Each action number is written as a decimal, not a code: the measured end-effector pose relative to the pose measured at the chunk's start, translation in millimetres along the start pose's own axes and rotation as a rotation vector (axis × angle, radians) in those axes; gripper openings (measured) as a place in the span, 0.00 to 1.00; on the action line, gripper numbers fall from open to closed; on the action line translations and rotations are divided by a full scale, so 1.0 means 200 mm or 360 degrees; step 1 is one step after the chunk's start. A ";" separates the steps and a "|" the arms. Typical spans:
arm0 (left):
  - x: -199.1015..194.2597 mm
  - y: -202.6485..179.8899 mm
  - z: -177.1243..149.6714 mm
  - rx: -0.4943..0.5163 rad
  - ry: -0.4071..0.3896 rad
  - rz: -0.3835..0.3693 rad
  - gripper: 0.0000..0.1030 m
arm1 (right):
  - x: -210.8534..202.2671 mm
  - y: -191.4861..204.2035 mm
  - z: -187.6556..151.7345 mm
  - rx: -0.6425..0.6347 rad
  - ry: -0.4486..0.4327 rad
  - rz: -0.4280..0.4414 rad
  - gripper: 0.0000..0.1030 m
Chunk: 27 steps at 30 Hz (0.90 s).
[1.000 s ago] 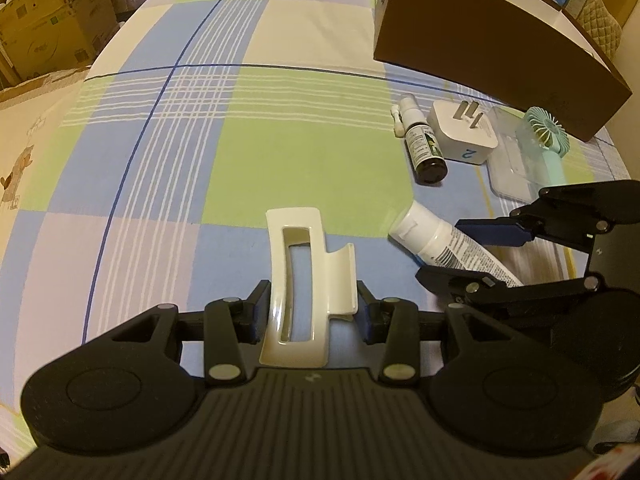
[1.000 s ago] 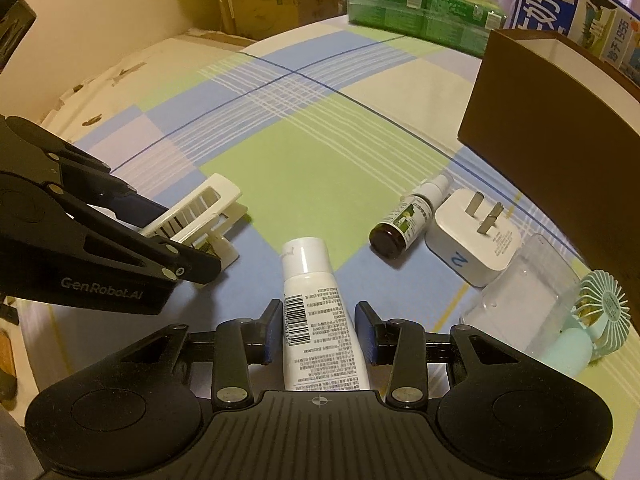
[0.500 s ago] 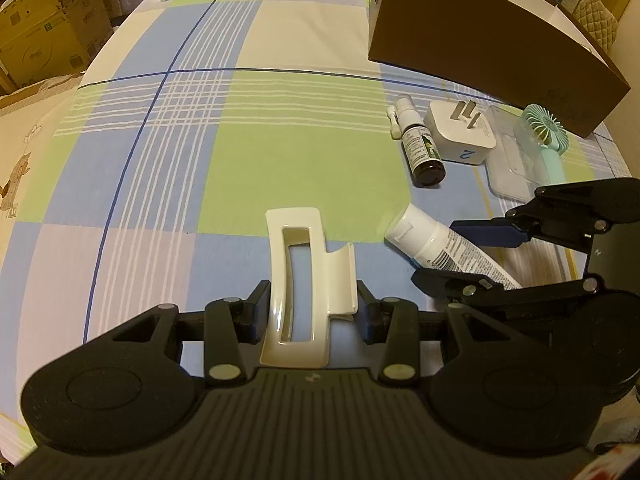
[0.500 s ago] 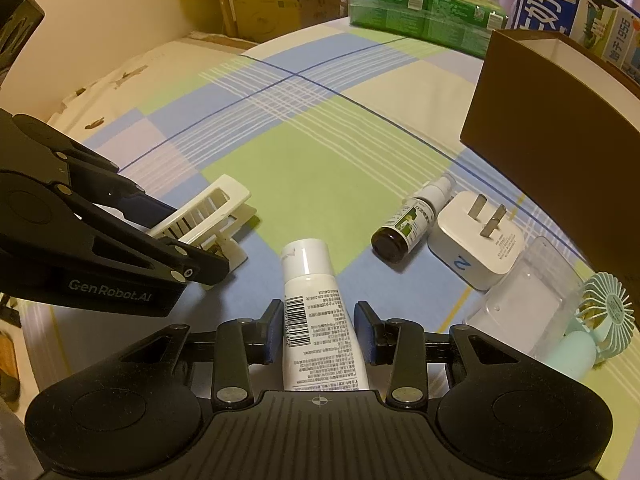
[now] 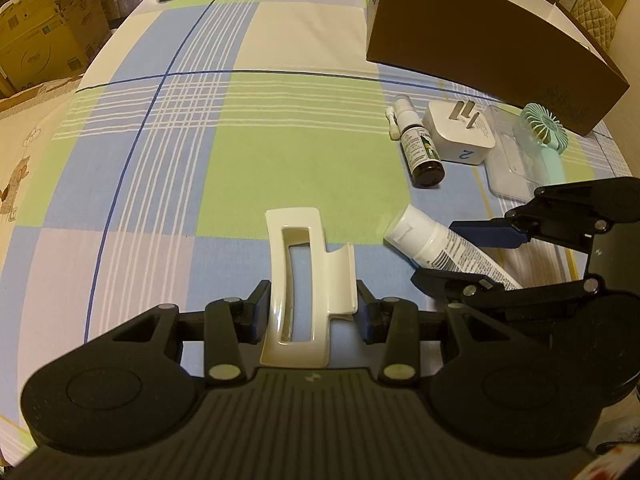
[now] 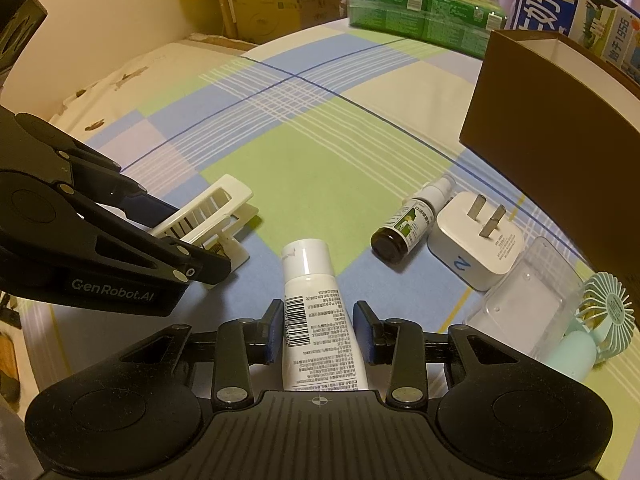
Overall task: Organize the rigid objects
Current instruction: 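Grasp the white cream tube with the right tool while the left tool holds the clip, then carry the hair clip and cream tube over the brown box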
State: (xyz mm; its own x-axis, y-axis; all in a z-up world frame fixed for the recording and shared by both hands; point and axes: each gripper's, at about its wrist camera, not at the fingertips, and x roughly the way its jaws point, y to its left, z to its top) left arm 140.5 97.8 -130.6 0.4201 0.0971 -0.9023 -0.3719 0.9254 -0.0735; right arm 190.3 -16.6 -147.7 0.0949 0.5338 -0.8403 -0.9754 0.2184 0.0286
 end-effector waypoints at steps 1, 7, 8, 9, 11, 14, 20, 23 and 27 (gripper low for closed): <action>0.00 0.00 0.00 0.0001 0.0000 0.0000 0.36 | 0.00 0.00 0.00 0.0000 0.0000 0.0000 0.33; 0.00 0.00 0.00 0.0005 0.0009 -0.0001 0.36 | -0.01 -0.01 0.00 0.0017 0.0005 0.0009 0.32; 0.00 0.00 0.00 0.0006 0.0009 0.0002 0.36 | -0.01 -0.02 0.01 0.0031 0.0007 0.0013 0.31; -0.01 0.01 0.00 0.0006 0.0006 0.0004 0.36 | -0.01 -0.03 0.01 0.0047 0.0007 0.0014 0.31; -0.02 0.01 0.01 0.0005 -0.0007 0.0001 0.36 | -0.02 -0.05 0.00 0.0087 0.0003 0.0016 0.31; -0.05 0.02 0.03 0.0005 -0.0034 0.0002 0.36 | -0.06 -0.08 0.00 0.0138 -0.0025 0.0014 0.31; -0.13 0.01 0.08 0.0014 -0.0104 -0.0014 0.36 | -0.15 -0.14 0.02 0.0227 -0.0109 0.0003 0.31; -0.17 0.00 0.12 0.0023 -0.0144 -0.0027 0.36 | -0.21 -0.16 0.03 0.0258 -0.0148 -0.0005 0.31; -0.22 -0.03 0.17 0.0044 -0.0184 -0.0043 0.36 | -0.27 -0.19 0.05 0.0306 -0.0188 -0.0014 0.31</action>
State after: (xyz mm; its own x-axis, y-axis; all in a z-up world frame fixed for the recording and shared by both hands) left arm 151.9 100.1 -76.7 0.5231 0.1120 -0.8449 -0.3367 0.9378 -0.0841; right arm 223.9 -45.6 -97.9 0.1372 0.6208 -0.7719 -0.9198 0.3691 0.1333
